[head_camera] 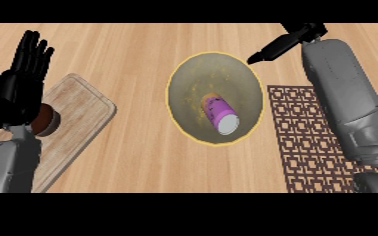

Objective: Pick the can from the placemat and place it in the bowl

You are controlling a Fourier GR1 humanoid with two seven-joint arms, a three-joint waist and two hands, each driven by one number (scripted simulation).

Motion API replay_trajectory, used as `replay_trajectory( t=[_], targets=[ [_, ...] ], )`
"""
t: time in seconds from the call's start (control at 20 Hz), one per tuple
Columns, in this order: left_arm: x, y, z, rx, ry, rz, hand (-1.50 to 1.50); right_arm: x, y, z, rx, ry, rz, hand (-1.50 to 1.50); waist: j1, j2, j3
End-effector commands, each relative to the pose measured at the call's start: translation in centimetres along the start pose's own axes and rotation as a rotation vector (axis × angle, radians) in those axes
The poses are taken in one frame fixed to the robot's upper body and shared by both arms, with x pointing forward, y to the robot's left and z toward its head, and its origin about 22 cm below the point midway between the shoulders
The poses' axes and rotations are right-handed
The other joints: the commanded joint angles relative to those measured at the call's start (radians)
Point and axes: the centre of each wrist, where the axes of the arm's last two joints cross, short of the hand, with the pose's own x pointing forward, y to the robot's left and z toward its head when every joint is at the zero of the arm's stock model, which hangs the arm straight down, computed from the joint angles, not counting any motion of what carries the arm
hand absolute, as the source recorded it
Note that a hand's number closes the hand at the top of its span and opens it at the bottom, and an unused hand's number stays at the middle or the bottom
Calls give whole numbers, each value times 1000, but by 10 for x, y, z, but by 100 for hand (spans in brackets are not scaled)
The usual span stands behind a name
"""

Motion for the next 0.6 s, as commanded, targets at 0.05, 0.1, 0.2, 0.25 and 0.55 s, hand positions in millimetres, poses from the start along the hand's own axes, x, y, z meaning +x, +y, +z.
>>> replay_trajectory(
  t=[0.05, 0.1, 0.2, 0.25, 0.55],
  targets=[
    [7, 6, -5, -18, -24, 3, 0, -14, -63, 35, -76, 6, -90, -150, 19, 8, 1],
    [5, 8, -8, -25, -17, 13, 0, -18, -70, 42, -108, 12, -82, -150, 30, 17, 1],
    [11, -8, -11, -27, -33, 7, 0, -10, -93, 52, -103, -3, -124, -150, 29, 15, 2],
    [9, -8, -4, -42, -17, 5, 0, -23, -86, 57, -113, -9, -115, -150, 37, 15, 2],
    [8, -19, -10, -61, -37, 26, 0, -19, -130, 95, -117, -9, -115, -150, 56, 34, 5]
  ],
)
